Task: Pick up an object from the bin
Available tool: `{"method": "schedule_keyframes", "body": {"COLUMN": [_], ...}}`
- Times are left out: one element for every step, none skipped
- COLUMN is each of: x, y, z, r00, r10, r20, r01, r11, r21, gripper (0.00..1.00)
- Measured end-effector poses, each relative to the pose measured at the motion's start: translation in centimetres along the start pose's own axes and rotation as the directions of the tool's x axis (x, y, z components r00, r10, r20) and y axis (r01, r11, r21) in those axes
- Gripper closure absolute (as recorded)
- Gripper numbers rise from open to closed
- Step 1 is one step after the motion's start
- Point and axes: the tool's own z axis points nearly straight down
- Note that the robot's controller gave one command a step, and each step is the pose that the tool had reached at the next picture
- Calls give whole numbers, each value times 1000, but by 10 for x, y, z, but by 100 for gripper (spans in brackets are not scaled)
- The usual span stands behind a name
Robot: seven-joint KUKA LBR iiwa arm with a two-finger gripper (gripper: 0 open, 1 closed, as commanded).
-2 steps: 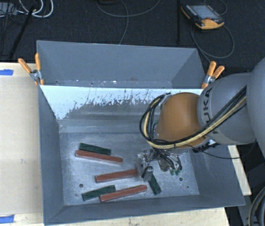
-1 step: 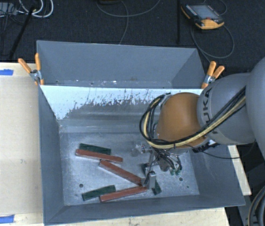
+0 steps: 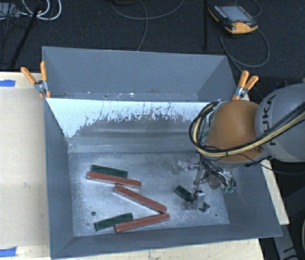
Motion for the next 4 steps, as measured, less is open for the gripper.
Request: {"method": "schedule_keyframes", "body": {"x": [0, 43, 44, 24], "y": [4, 71, 71, 127], "z": [0, -113, -111, -7], "r00": [1000, 963, 962, 957], "r10": [-2, 271, 272, 289], "r20": [-1, 0, -3, -11], "r01": [2, -271, -272, -289], "r11": [1000, 963, 962, 957], "r21": [-4, -5, -3, -3], "gripper": [100, 100, 0, 0]}}
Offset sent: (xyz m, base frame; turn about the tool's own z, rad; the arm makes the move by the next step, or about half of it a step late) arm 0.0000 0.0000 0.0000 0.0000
